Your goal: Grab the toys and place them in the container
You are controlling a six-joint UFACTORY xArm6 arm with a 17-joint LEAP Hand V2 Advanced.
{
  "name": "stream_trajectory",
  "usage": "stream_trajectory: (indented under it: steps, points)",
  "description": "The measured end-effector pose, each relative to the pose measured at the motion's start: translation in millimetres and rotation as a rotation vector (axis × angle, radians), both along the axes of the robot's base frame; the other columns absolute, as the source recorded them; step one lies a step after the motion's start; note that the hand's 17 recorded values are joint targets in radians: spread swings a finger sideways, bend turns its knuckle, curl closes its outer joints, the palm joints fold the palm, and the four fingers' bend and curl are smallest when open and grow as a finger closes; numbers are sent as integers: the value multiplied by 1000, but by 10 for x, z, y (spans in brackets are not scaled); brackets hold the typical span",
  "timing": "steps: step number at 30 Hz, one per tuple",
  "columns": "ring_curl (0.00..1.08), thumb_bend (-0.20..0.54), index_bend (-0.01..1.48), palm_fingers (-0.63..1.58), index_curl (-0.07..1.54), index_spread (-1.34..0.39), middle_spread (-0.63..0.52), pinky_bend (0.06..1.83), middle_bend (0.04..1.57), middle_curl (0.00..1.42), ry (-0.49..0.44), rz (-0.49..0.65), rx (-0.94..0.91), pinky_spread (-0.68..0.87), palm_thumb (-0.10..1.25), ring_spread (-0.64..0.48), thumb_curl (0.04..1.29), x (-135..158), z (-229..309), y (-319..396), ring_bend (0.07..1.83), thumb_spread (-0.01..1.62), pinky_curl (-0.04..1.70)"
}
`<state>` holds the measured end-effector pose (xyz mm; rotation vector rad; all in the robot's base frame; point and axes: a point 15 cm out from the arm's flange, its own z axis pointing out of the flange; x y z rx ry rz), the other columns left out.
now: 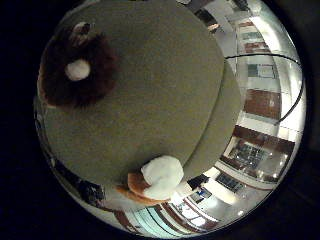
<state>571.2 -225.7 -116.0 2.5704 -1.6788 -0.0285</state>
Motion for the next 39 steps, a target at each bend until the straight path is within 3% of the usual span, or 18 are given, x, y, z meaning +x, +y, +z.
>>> stream_trajectory:
  steps: [4, 9, 14, 16, 19, 23, 29, 35, 39]
  points:
    - [257, -26, 163, 262, 284, -358, -63, 652, 196, 332, 10, 4, 4, 419, 574, 115, 304, -27, -73, 49, 347, 1014, 51]
    - [270, -20, 151, 466, 264, -333, -103, 786, 261, 351, 27, 1, 10, 371, 590, 1, 308, -94, -188, 81, 483, 1020, 26]
    - [307, -19, 195, 798, 292, -363, -194, 850, 420, 406, -1, -5, 5, 84, 634, -189, 318, -73, -284, 27, 696, 1034, -19]
    - [330, -21, 186, 972, 301, -390, -230, 954, 474, 432, -2, -13, 7, -80, 647, -242, 322, -86, -287, 0, 771, 1037, -4]
    - [404, -21, 339, 1332, 404, -442, -251, 1114, 676, 529, -13, -24, 6, -311, 672, -265, 329, -69, -232, -65, 900, 1041, 69]
    - [487, -13, 643, 1351, 578, -420, -215, 1270, 934, 626, -23, -40, 4, -333, 719, -239, 347, -87, -179, -202, 1080, 1048, 202]
    - [577, -7, 951, 1252, 748, -332, -174, 1462, 1168, 708, -69, -60, -11, -234, 860, -213, 414, -8, -35, -386, 1275, 1028, 357]
    - [640, -2, 1082, 1172, 805, -260, -142, 1546, 1284, 735, -95, -68, -14, -183, 1053, -203, 524, 42, 126, -505, 1380, 963, 459]
    - [655, -10, 1093, 1160, 812, -242, -125, 1555, 1315, 728, -126, -79, -17, -160, 1091, -191, 593, 96, 328, -638, 1422, 918, 513]
